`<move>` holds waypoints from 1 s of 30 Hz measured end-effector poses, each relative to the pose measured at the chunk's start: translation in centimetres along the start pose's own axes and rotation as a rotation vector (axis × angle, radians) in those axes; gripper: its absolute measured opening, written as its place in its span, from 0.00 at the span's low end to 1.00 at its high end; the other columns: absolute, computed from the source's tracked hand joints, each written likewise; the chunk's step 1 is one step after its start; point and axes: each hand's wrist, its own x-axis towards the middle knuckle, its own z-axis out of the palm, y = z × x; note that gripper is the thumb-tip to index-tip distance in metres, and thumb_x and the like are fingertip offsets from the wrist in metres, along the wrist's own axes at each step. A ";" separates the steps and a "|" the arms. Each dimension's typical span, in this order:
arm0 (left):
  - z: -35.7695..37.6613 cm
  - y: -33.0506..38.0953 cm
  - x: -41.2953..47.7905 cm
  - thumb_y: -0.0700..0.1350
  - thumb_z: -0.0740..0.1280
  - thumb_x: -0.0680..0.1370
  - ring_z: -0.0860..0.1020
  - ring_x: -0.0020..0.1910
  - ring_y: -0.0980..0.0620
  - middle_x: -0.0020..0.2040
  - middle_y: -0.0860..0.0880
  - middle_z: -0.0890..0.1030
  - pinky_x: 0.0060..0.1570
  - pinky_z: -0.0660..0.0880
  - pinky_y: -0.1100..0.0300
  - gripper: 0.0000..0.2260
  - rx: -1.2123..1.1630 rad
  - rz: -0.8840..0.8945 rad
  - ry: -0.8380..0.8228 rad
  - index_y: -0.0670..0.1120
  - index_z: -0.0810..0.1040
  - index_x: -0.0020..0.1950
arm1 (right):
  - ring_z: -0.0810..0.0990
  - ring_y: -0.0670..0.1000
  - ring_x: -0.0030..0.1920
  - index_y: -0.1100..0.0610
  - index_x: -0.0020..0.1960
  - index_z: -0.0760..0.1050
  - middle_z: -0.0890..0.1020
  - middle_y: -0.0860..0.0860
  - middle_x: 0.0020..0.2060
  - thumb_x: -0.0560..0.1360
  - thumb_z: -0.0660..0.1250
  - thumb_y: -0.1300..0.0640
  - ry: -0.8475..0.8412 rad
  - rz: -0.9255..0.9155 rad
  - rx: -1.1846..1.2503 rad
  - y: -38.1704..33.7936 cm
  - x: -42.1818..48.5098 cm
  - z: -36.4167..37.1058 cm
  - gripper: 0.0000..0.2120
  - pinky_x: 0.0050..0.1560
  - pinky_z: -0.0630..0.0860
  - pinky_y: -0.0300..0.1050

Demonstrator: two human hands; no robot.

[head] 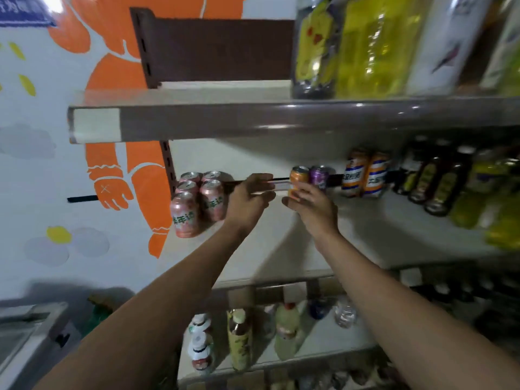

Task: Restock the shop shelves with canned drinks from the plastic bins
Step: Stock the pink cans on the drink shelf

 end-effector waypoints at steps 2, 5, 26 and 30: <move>4.5 1.7 -0.4 0.38 0.68 0.70 0.83 0.51 0.46 0.52 0.46 0.85 0.53 0.80 0.51 0.15 -0.040 -0.009 -0.072 0.52 0.82 0.53 | 0.79 0.53 0.59 0.67 0.67 0.74 0.80 0.58 0.57 0.73 0.71 0.72 0.030 0.011 0.065 -1.8 -0.8 -4.8 0.22 0.49 0.78 0.33; 10.9 4.0 -1.7 0.31 0.67 0.76 0.82 0.49 0.45 0.49 0.45 0.84 0.47 0.79 0.56 0.14 -0.089 -0.035 -0.161 0.49 0.82 0.52 | 0.80 0.49 0.50 0.71 0.64 0.74 0.82 0.56 0.50 0.72 0.71 0.75 0.126 -0.044 0.039 -3.7 -2.3 -12.1 0.21 0.48 0.79 0.35; 51.8 16.2 -19.3 0.29 0.67 0.77 0.81 0.49 0.44 0.53 0.39 0.84 0.54 0.79 0.48 0.16 -0.292 0.077 -0.836 0.45 0.79 0.59 | 0.83 0.47 0.52 0.60 0.62 0.79 0.84 0.53 0.51 0.74 0.76 0.63 0.810 -0.203 -0.276 -14.1 -23.1 -54.2 0.17 0.54 0.80 0.43; 57.5 18.0 -23.7 0.31 0.69 0.77 0.82 0.48 0.43 0.51 0.41 0.84 0.51 0.80 0.49 0.14 -0.299 0.108 -0.933 0.49 0.81 0.57 | 0.81 0.44 0.46 0.62 0.62 0.78 0.83 0.52 0.49 0.74 0.74 0.67 0.940 -0.196 -0.288 -15.3 -27.7 -60.1 0.18 0.46 0.79 0.33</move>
